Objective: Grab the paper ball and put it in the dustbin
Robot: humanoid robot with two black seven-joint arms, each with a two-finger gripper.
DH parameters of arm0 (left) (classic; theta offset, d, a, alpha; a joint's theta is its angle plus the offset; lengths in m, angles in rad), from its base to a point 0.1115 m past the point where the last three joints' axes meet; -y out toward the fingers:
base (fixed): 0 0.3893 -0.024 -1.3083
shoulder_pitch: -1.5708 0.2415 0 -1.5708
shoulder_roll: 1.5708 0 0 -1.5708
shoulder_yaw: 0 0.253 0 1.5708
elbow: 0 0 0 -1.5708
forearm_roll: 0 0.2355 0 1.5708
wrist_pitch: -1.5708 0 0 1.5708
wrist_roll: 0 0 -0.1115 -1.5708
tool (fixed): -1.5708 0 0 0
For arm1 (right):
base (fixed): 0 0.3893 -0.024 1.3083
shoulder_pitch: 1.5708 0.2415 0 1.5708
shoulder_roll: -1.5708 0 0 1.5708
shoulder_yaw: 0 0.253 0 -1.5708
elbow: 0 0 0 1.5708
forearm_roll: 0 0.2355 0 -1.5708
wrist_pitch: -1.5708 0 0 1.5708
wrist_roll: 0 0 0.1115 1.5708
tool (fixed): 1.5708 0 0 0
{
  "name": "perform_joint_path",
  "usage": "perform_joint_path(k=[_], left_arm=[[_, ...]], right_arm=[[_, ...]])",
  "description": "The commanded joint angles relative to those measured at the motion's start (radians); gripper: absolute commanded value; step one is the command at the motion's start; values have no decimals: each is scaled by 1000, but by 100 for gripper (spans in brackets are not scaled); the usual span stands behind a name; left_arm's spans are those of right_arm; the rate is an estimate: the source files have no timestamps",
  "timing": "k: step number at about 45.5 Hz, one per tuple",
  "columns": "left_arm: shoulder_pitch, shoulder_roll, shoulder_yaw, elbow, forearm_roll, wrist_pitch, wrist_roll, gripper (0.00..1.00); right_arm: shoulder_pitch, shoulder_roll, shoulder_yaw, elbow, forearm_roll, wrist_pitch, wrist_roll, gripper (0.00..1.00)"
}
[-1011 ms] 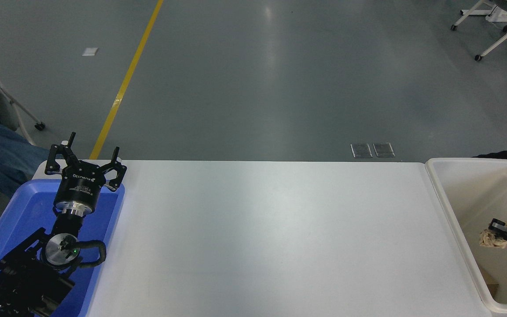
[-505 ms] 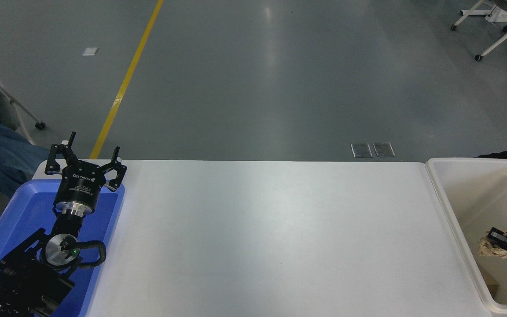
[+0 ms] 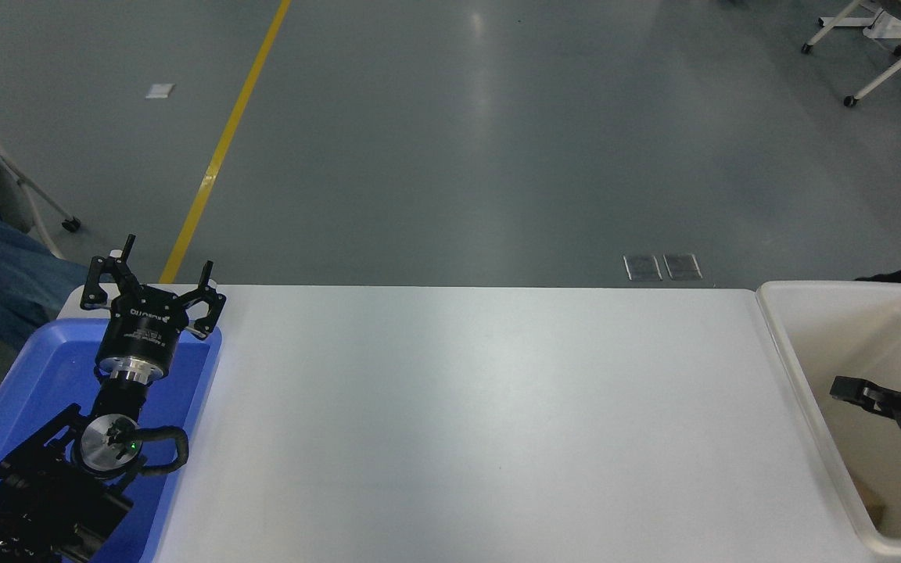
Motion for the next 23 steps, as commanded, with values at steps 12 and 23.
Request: perform_joint_path(k=[12, 23], left_arm=[[3, 0, -1, 1, -1, 1, -1, 100], [3, 0, -1, 0, -1, 1, -1, 100]], right_arm=[[1047, 264, -484, 649, 420, 405, -22, 100], [1191, 479, -513, 672, 560, 405, -34, 100]])
